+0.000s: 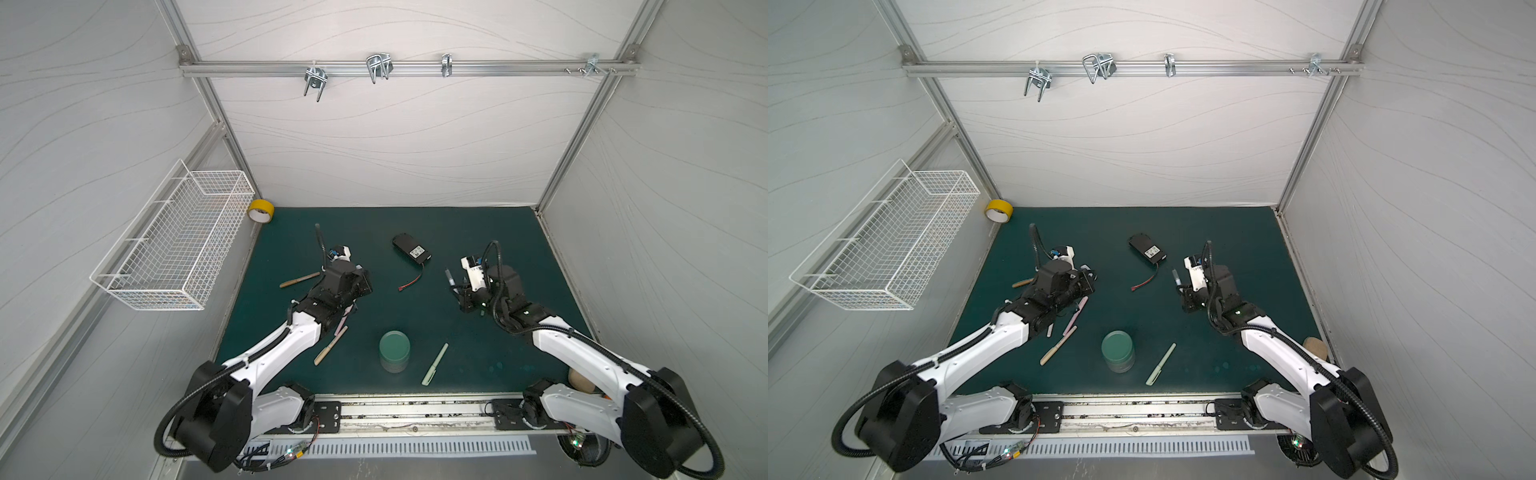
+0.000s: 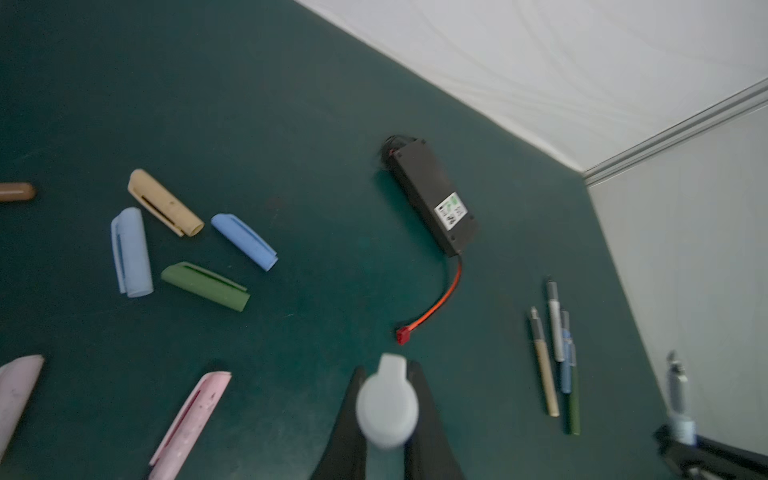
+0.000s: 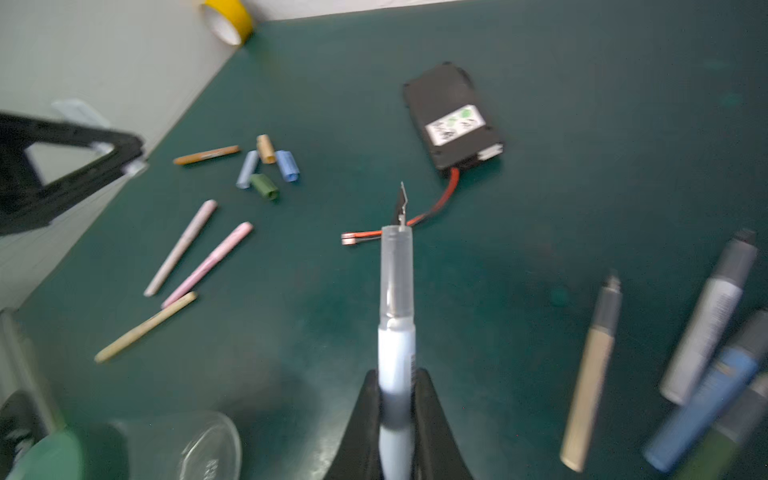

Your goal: Open the pen caps

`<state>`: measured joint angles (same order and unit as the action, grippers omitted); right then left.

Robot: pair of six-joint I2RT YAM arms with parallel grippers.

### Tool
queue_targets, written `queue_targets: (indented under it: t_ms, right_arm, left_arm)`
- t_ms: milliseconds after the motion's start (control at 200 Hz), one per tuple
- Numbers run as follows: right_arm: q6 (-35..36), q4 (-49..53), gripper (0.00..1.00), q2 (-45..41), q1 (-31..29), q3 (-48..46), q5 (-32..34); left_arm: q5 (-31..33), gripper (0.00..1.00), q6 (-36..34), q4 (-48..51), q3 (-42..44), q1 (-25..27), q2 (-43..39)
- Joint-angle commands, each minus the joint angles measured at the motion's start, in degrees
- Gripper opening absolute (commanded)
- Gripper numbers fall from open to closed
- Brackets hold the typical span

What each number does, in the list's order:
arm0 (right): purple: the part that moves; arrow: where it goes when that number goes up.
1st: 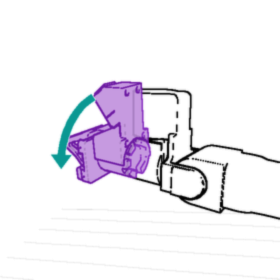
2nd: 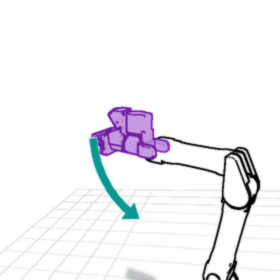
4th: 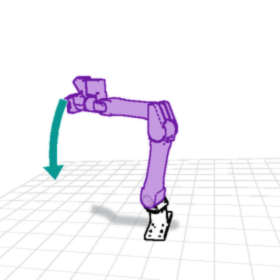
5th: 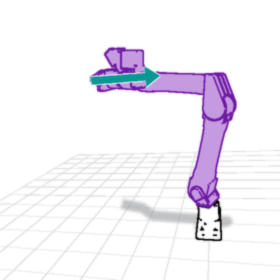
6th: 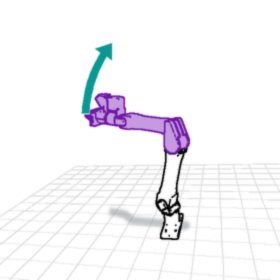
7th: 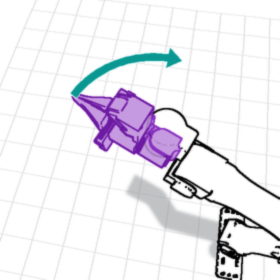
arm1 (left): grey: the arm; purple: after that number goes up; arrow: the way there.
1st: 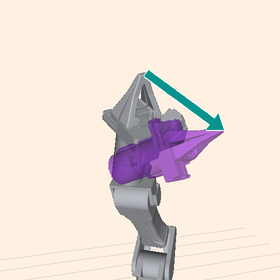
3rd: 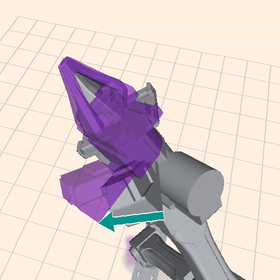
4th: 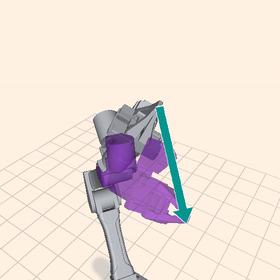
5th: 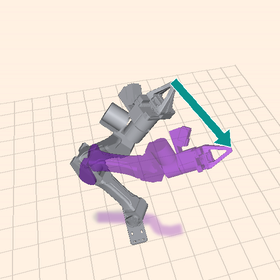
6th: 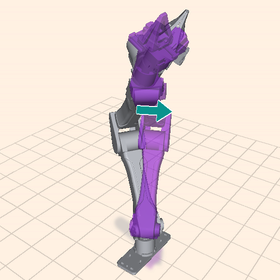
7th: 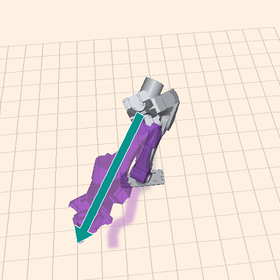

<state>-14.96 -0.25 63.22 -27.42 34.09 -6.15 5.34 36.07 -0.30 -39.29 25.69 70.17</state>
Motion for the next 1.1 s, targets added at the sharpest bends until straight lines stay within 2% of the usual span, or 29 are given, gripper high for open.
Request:
queue_targets:
  t_ms: [0, 295, 520, 810, 1005, 1050, 1095]
  right_arm:
    - [-7.1, 3.2, 0.00, -1.0, 4.7, -0.7, 6.2]
    - [-13.9, 6.2, 0.00, 5.4, 15.1, -1.2, 6.4]
    - [-17.9, 7.1, 0.00, 8.8, 19.2, -2.1, 8.5]
    - [-19.4, 4.3, 0.00, 15.8, 24.2, -2.4, 1.5]
    - [-19.1, 2.6, 0.00, 19.3, 25.1, -2.1, -1.2]
    - [-19.1, 2.5, 0.11, 19.9, 25.1, -2.0, -1.6]
    - [-19.1, 2.2, 0.18, 20.3, 25.1, -2.0, -1.8]
  left_arm:
    - [-0.5, 0.00, -3.0, 4.7, -3.6, -1.3, 4.7]
    - [-9.5, 0.00, -3.9, 3.7, -6.7, -5.8, 16.6]
    - [-11.2, 0.00, -5.1, 5.3, -9.4, -6.4, 21.8]
    - [-14.0, 0.00, -6.6, 8.5, -12.8, -7.1, 27.5]
    - [-14.2, 0.00, -7.0, 9.5, -13.7, -7.5, 28.9]
    - [-14.1, 0.00, -7.0, 10.0, -14.0, -7.5, 29.4]
    - [-14.2, 0.00, -6.9, 10.6, -14.5, -7.5, 30.0]
